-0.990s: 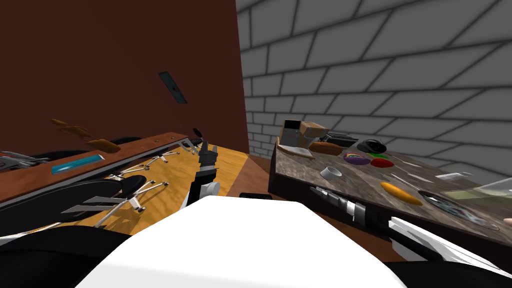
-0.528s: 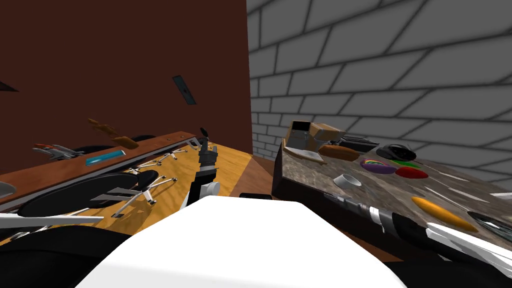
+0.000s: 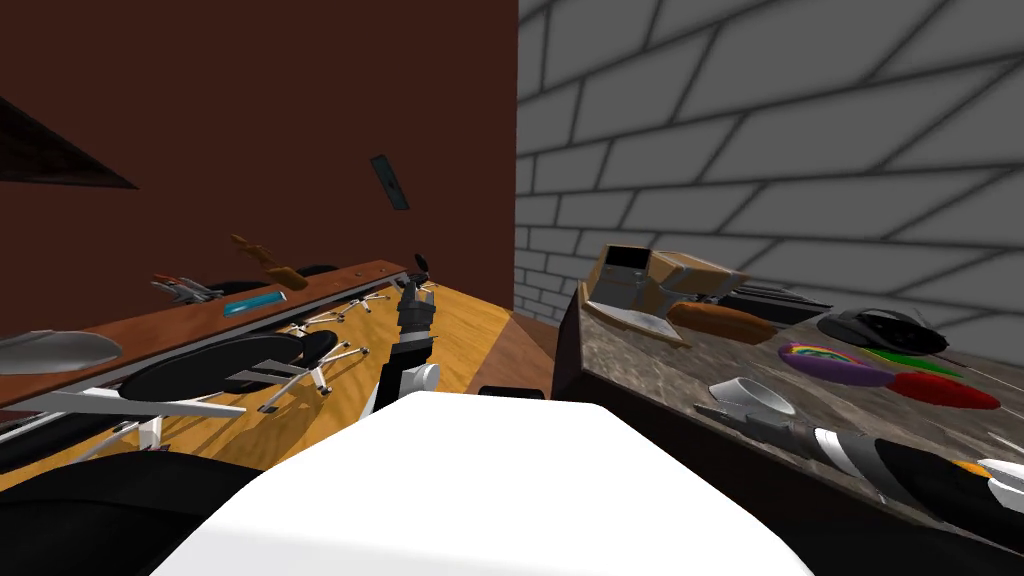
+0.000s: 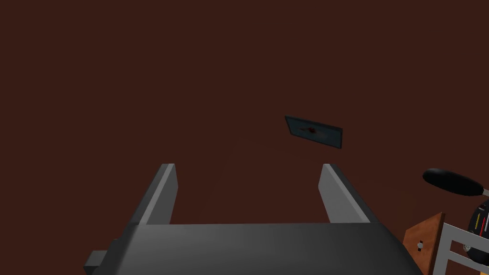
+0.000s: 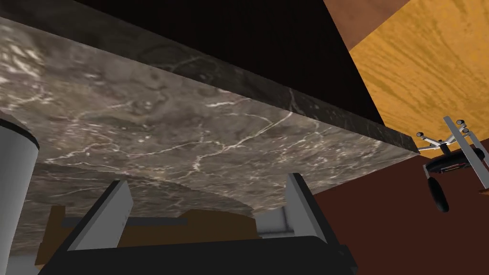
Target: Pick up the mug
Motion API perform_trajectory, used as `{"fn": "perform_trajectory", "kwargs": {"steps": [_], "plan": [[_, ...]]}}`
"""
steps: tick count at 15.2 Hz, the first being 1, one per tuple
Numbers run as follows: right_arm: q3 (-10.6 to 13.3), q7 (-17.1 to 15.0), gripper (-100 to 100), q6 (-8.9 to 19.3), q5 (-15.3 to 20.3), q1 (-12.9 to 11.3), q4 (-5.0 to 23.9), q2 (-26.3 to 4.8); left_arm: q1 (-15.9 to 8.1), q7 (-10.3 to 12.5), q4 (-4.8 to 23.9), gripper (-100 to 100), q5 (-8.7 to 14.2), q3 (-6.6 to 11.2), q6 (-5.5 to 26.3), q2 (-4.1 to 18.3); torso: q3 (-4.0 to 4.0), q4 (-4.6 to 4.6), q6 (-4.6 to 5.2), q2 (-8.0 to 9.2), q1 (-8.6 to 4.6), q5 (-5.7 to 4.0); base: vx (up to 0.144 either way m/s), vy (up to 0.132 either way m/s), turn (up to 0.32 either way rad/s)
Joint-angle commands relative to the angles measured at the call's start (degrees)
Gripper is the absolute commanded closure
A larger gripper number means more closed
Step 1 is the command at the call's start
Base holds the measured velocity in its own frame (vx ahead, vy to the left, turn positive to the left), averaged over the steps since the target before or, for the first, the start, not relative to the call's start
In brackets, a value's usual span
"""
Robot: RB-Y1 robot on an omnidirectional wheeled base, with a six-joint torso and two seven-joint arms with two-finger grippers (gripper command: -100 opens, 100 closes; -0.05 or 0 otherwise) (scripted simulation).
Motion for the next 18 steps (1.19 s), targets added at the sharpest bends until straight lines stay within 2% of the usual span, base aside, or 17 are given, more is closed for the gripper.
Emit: {"fn": "perform_trajectory", "kwargs": {"steps": [1, 2, 3, 5, 7, 8, 9, 11, 12, 14, 16, 18], "plan": [[0.17, 0.71, -100, -0.3, 0.01, 1.57, 1.5, -2.27, 0.0, 0.0, 0.0, 0, 0.0, 0.0, 0.0, 0.0, 0.0, 0.0, 0.0, 0.0, 0.0, 0.0, 0.099, 0.047, 0.136], [1.15, 1.01, -100, -0.88, 0.83, 1.9, 3.67, -3.87, 0.0, 0.0, 0.0, 0, 0.0, 0.0, 0.0, 0.0, 0.0, 0.0, 0.02, 0.0, -0.02, -0.01, 0.101, 0.043, 0.154], [1.15, 1.01, -100, -0.88, 0.83, 1.9, 2.67, -4.05, 0.0, 0.0, 0.0, 0, 0.0, 0.0, 0.0, 0.0, 0.0, 0.0, 0.01, 0.0, -0.02, 0.02, 0.089, 0.031, 0.115], [1.15, 1.01, -100, -0.88, 0.83, 1.9, 3.78, -4.05, 0.0, 0.0, 0.0, 0, 0.0, 0.01, 0.0, 0.0, 0.05, 0.02, 0.05, 0.1, -0.12, -0.05, 0.042, 0.013, 0.016], [3.19, 1.57, -100, -1.96, 2.49, 2.64, 7.35, -6.78, 0.0, 0.0, 0.0, 0, 0.0, 0.01, 0.0, 0.0, 0.14, 0.06, 0.03, 0.24, -0.19, -0.06, 0.061, 0.012, 0.144], [3.19, 1.57, -100, -1.96, 2.49, 2.64, 7.78, -6.78, -0.01, 0.0, 0.0, 0, 0.0, 0.0, 0.0, 0.0, 0.1, 0.04, 0.0, 0.16, -0.19, -0.04, 0.087, 0.001, 0.179], [4.25, 1.82, -100, -2.46, 3.34, 3.05, 9.48, -7.69, 0.0, 0.0, 0.0, 0, 0.0, 0.01, 0.0, 0.01, 0.06, 0.03, 0.01, 0.11, -0.21, -0.07, 0.092, -0.004, 0.161], [4.25, 1.82, -100, -2.46, 3.34, 3.05, 9.48, -7.69, 0.0, 0.0, 0.0, 0, 0.0, 0.01, 0.0, 0.01, 0.05, 0.02, 0.05, 0.09, -0.26, -0.07, 0.071, -0.013, 0.05], [5.35, 2.05, -100, -2.93, 4.18, 3.5, 10.96, -8.27, 0.0, 0.0, 0.0, 0, 0.0, 0.01, 0.0, 0.01, 0.09, 0.03, 0.07, 0.16, -0.27, -0.08, 0.054, -0.017, 0.058], [5.35, 2.05, -100, -2.93, 4.18, 3.5, 10.96, -8.27, 0.0, 0.0, 0.0, 0, 0.0, 0.01, 0.0, 0.01, 0.12, 0.05, 0.05, 0.22, -0.31, -0.09, 0.041, -0.02, 0.057], [7.6, 2.43, -100, -3.78, 5.82, 4.48, 13.21, -8.44, 0.0, 0.0, 0.0, 0, 0.0, 0.01, 0.0, 0.01, 0.17, 0.07, 0.05, 0.29, -0.35, -0.1, 0.053, -0.046, 0.095], [7.6, 2.43, -100, -3.78, 5.82, 4.48, 13.21, -8.44, 0.0, 0.0, 0.0, 0, 0.0, 0.01, 0.0, 0.01, 0.12, 0.05, 0.06, 0.21, -0.5, -0.15, 0.053, -0.062, 0.074]]}}
